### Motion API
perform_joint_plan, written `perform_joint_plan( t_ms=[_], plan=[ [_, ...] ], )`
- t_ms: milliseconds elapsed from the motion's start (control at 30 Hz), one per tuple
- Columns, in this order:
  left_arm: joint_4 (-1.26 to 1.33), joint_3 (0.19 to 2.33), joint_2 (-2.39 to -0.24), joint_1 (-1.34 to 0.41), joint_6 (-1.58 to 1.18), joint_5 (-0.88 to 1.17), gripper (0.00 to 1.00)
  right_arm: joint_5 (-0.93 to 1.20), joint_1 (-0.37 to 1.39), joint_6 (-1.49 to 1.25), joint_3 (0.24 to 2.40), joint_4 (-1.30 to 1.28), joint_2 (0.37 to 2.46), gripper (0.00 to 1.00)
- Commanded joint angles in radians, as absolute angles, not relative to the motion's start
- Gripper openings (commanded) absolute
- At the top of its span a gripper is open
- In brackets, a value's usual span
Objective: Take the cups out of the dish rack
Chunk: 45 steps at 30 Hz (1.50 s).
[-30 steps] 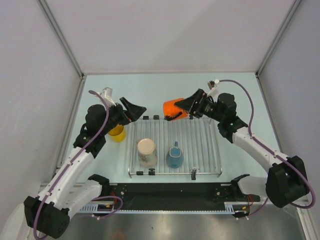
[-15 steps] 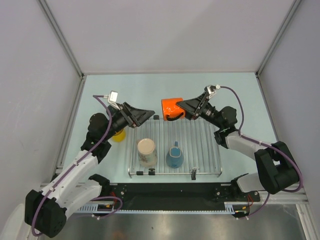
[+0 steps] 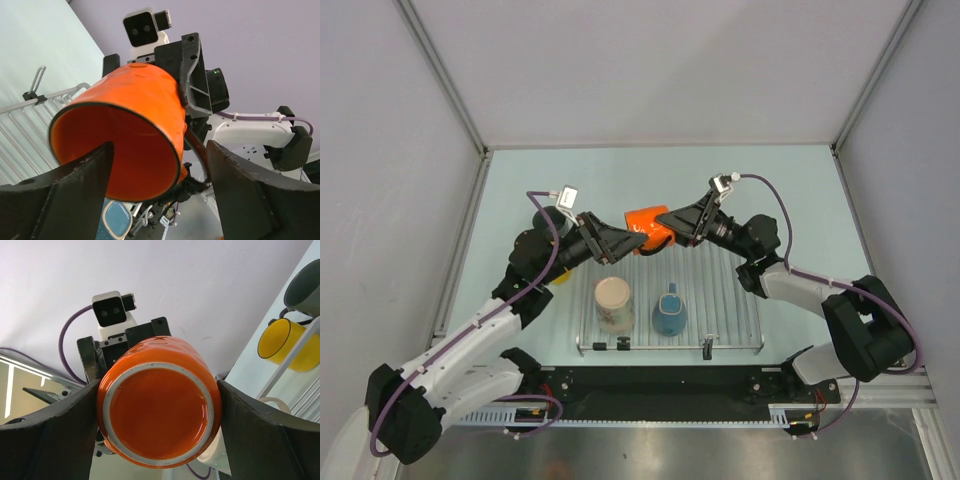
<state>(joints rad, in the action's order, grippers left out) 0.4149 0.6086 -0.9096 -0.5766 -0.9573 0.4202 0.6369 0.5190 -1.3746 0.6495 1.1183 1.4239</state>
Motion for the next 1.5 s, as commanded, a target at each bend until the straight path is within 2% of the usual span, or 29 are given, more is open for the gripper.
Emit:
perform_joint_plan(
  t_ms=[0, 67, 233, 300, 333, 367, 400, 500, 600, 633, 700, 733, 767, 800, 1167, 1300, 1333, 1467],
  plan=[
    [0.477, 0.65, -0.925, -0.609, -0.928, 0.397, 0.76, 0.621, 0.551, -1.348, 0.719, 1.209, 1.436, 0.0],
    [0.483, 0.649, -0.931, -0.618, -0.927, 0.399, 0.66, 0.617, 0.555, -1.345, 0.719, 1.209, 1.44, 0.0],
    [0.492, 0.638, -0.94, -0.63, -0.927, 0.397, 0.54, 0.624, 0.564, -1.344, 0.723, 1.209, 1.451, 0.0],
    [0.503, 0.64, -0.945, -0.63, -0.927, 0.4, 0.44, 0.624, 0.572, -1.342, 0.723, 1.21, 1.454, 0.0],
    [0.506, 0.638, -0.949, -0.629, -0.927, 0.405, 0.37, 0.624, 0.574, -1.339, 0.721, 1.212, 1.456, 0.0],
    [0.514, 0.638, -0.95, -0.629, -0.927, 0.406, 0.15, 0.623, 0.575, -1.339, 0.721, 1.212, 1.456, 0.0],
    [0.512, 0.641, -0.954, -0.63, -0.925, 0.402, 0.0, 0.623, 0.577, -1.338, 0.722, 1.212, 1.454, 0.0],
    [0.512, 0.635, -0.951, -0.63, -0.927, 0.397, 0.0, 0.632, 0.574, -1.333, 0.726, 1.204, 1.448, 0.0],
    [0.508, 0.635, -0.943, -0.63, -0.925, 0.397, 0.0, 0.637, 0.572, -1.322, 0.727, 1.184, 1.436, 0.17],
    [0.496, 0.641, -0.94, -0.63, -0.92, 0.39, 0.0, 0.638, 0.571, -1.319, 0.727, 1.169, 1.431, 0.36],
    [0.453, 0.656, -0.936, -0.629, -0.907, 0.384, 0.0, 0.64, 0.568, -1.305, 0.732, 1.148, 1.425, 0.62],
    [0.439, 0.661, -0.928, -0.63, -0.901, 0.376, 0.0, 0.638, 0.565, -1.302, 0.73, 1.12, 1.411, 0.85],
    [0.41, 0.667, -0.924, -0.63, -0.894, 0.371, 0.0, 0.637, 0.558, -1.296, 0.732, 1.102, 1.404, 0.97],
    [0.391, 0.684, -0.919, -0.629, -0.879, 0.367, 0.0, 0.627, 0.551, -1.28, 0.732, 1.079, 1.394, 1.0],
    [0.059, 0.833, -0.839, -0.611, -0.746, 0.255, 0.0, 0.546, 0.27, -1.114, 0.764, 0.566, 1.135, 1.0],
    [-0.26, 0.994, -0.848, -0.559, -0.614, 0.076, 0.0, 0.395, 0.299, -0.89, 0.88, 0.194, 1.062, 1.0],
    [-0.331, 1.03, -0.868, -0.543, -0.588, -0.03, 0.0, 0.365, 0.307, -0.846, 0.906, 0.07, 1.055, 1.0],
    [-0.741, 1.236, -0.981, -0.447, -0.512, -0.343, 0.0, 0.235, 0.351, -0.726, 0.977, -0.127, 1.037, 1.0]
  ],
)
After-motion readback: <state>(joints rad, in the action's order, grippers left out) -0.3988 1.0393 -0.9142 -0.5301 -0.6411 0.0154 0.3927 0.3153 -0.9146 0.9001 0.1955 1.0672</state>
